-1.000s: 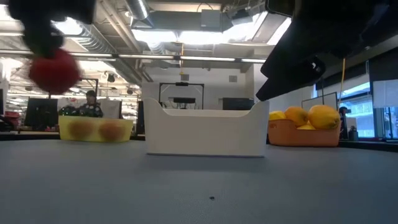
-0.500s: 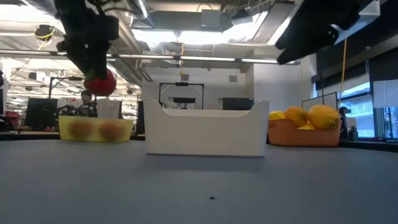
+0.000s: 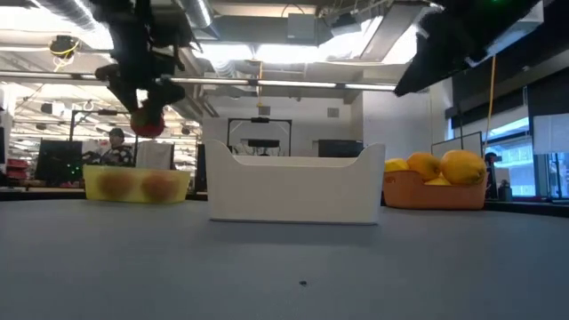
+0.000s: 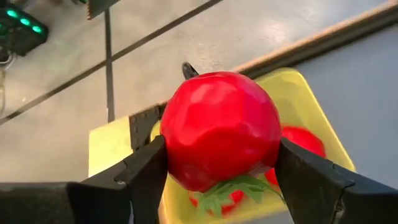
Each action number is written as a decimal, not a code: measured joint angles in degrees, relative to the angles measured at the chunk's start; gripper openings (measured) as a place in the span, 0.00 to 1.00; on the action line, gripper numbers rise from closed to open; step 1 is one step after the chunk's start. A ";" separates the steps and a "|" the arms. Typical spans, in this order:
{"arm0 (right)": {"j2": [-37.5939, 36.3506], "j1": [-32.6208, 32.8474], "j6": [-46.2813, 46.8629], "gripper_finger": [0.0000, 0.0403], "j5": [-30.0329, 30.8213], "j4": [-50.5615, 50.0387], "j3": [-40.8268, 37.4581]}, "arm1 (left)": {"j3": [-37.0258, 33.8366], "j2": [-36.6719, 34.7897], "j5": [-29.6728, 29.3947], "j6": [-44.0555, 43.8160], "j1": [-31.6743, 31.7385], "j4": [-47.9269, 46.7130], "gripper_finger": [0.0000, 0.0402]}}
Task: Sort produce into baskets
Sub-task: Put the red tomato into the yellow bin
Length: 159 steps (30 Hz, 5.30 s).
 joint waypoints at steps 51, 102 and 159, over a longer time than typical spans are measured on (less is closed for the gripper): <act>-5.38 7.95 8.27 0.79 -53.24 -7.09 -0.02 | 0.00 -0.89 5.38 -13.85 -27.64 -3.90 0.88; 19.37 33.60 39.50 0.77 -92.11 0.86 0.26 | 0.00 -0.80 5.10 -16.55 -36.92 -3.61 0.87; 15.98 9.94 -2.67 0.57 -13.96 -24.20 21.88 | 0.00 -0.80 8.16 -2.47 -50.33 21.85 0.87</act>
